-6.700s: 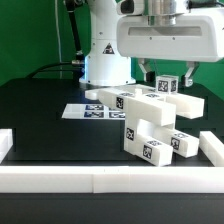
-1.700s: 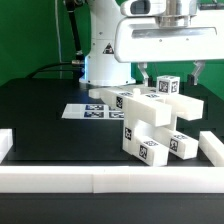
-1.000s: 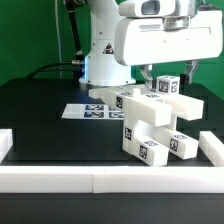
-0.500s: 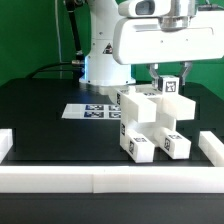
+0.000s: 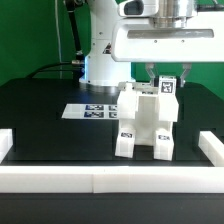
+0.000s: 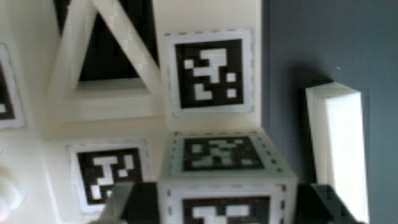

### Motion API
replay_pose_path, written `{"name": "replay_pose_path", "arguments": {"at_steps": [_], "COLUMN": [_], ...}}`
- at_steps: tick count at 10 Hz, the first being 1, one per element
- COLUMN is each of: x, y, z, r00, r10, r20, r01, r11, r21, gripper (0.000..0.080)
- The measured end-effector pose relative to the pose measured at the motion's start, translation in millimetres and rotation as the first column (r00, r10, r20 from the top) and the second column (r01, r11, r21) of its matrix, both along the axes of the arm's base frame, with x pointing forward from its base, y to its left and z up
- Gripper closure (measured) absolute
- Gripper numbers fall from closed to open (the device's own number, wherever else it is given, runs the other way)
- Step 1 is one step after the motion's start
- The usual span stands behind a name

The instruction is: Assemble chair

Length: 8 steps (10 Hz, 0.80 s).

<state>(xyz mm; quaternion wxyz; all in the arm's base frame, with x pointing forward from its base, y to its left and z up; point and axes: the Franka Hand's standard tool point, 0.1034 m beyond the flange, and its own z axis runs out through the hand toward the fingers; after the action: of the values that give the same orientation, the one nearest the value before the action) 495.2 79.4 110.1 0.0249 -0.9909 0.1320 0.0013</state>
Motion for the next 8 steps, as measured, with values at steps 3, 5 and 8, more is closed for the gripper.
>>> {"name": "replay_pose_path", "arguments": {"at_steps": [3, 5, 8], "x": [-0.3, -0.6, -3.5], "y": [0.0, 0.1, 3.5], "z": [-0.3, 0.1, 13.8], "r00": [1.000, 1.000, 0.999], "r10": [-0.023, -0.023, -0.028], "r20": [-0.002, -0.003, -0.022], "r01": [0.023, 0.023, 0.029], "r11": [1.000, 1.000, 0.999], "r21": [0.000, 0.001, 0.021], "gripper": [0.0355, 0.0228, 0.0155]}}
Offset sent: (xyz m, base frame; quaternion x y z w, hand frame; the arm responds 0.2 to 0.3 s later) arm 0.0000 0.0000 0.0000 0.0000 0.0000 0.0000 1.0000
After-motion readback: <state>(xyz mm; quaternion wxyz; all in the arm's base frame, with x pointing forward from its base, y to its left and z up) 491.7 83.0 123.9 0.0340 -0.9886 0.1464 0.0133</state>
